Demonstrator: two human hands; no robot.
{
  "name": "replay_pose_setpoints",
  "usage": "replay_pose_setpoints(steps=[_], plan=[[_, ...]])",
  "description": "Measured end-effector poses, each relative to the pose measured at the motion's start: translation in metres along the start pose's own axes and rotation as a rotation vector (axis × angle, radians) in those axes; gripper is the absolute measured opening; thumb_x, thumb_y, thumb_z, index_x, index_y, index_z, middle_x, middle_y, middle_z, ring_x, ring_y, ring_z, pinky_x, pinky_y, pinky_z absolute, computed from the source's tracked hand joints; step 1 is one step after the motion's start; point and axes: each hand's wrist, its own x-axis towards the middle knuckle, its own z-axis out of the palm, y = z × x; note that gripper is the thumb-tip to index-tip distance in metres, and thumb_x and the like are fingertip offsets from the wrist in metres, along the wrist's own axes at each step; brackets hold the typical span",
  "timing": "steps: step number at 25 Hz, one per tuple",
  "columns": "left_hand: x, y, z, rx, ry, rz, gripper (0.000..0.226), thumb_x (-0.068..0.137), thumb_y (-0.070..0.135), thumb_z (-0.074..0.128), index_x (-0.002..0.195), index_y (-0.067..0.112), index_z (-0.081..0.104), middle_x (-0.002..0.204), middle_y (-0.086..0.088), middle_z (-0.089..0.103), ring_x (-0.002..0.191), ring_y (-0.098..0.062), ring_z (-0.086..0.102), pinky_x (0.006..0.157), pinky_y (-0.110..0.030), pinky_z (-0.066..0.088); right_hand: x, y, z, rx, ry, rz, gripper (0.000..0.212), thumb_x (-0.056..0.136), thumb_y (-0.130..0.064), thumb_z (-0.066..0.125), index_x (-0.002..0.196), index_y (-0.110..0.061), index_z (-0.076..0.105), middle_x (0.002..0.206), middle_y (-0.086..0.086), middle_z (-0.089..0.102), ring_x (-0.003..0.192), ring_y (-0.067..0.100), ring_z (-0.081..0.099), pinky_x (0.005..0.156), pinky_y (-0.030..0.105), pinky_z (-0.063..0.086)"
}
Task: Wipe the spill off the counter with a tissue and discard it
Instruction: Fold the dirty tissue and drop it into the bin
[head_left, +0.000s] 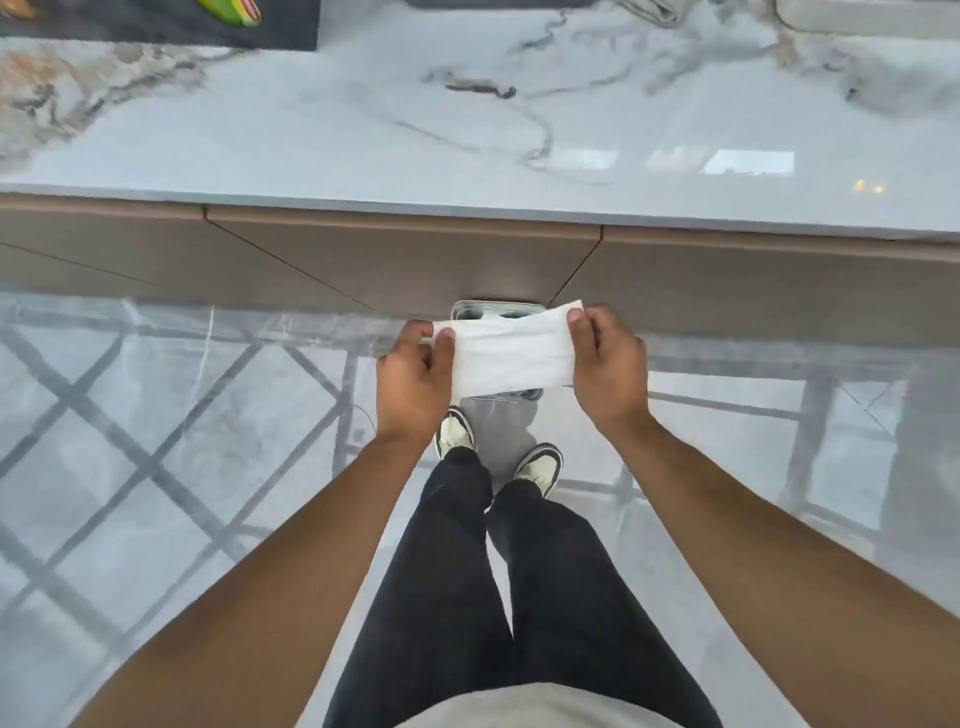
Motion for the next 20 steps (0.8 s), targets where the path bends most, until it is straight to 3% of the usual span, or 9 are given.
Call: replay_pose_setpoints(steps=[2, 5, 9, 12, 14, 17, 20], plan=[[-0.001, -0.022, 0.014, 0.017, -0.016, -0.038, 0.014, 0.099, 0.040, 0.048, 0.096, 0.027, 0.051, 0.046, 0.007, 0.053, 0.044, -0.012, 0.047, 0.051, -0.034, 0.045, -0.005, 0.028, 0.012, -0.017, -0.041, 0.021, 0.026, 0.101, -0.041, 0.042, 0.088, -0.023, 0.056, 0.056, -0.008, 0.053, 0.055, 0.006, 0.048, 0.052, 0.024, 0.036], [0.006, -0.055, 0.038, 0.031, -0.095, -0.082, 0.016, 0.100, 0.038, 0.045, 0.093, 0.025, 0.052, 0.054, 0.000, 0.056, 0.055, -0.031, 0.058, 0.056, -0.046, 0.056, -0.008, 0.067, 0.030, 0.005, -0.131, 0.074, 0.025, 0.098, -0.044, 0.046, 0.082, -0.026, 0.052, 0.055, -0.012, 0.049, 0.053, 0.005, 0.044, 0.051, 0.019, 0.037], [0.020, -0.099, 0.067, 0.109, -0.163, -0.071, 0.018, 0.101, 0.031, 0.045, 0.088, 0.021, 0.053, 0.059, -0.001, 0.057, 0.056, -0.014, 0.053, 0.051, -0.027, 0.043, -0.002, 0.116, 0.057, -0.038, -0.237, 0.176, 0.015, 0.095, -0.030, 0.054, 0.085, -0.021, 0.057, 0.063, -0.002, 0.053, 0.062, 0.022, 0.052, 0.063, 0.044, 0.055], [0.038, -0.126, 0.085, 0.145, -0.197, -0.137, 0.018, 0.099, 0.027, 0.049, 0.087, 0.015, 0.056, 0.071, -0.001, 0.062, 0.070, -0.022, 0.060, 0.057, -0.029, 0.046, 0.013, 0.145, 0.083, -0.053, -0.274, 0.294, 0.011, 0.093, -0.020, 0.054, 0.098, -0.017, 0.064, 0.080, -0.002, 0.066, 0.073, 0.025, 0.062, 0.075, 0.054, 0.056], [0.052, -0.142, 0.095, 0.131, -0.239, -0.201, 0.020, 0.096, 0.026, 0.053, 0.078, 0.017, 0.056, 0.070, 0.002, 0.062, 0.074, -0.028, 0.065, 0.058, -0.029, 0.048, 0.026, 0.161, 0.097, -0.052, -0.280, 0.347, 0.017, 0.090, -0.021, 0.058, 0.106, -0.018, 0.064, 0.094, 0.000, 0.072, 0.082, 0.025, 0.066, 0.081, 0.052, 0.056], [0.074, -0.162, 0.106, 0.090, -0.267, -0.295, 0.020, 0.089, 0.019, 0.059, 0.074, 0.006, 0.059, 0.070, -0.016, 0.065, 0.074, -0.039, 0.067, 0.065, -0.042, 0.056, 0.040, 0.177, 0.111, -0.107, -0.278, 0.370, 0.019, 0.087, -0.026, 0.063, 0.105, -0.019, 0.066, 0.098, 0.000, 0.075, 0.081, 0.021, 0.067, 0.083, 0.040, 0.055], [0.091, -0.173, 0.113, 0.053, -0.292, -0.346, 0.006, 0.085, 0.013, 0.064, 0.082, 0.010, 0.069, 0.071, -0.007, 0.071, 0.072, -0.034, 0.070, 0.063, -0.032, 0.054, 0.047, 0.190, 0.123, -0.125, -0.282, 0.419, 0.014, 0.086, -0.027, 0.064, 0.099, -0.021, 0.066, 0.098, -0.002, 0.075, 0.080, 0.021, 0.067, 0.077, 0.030, 0.051]])
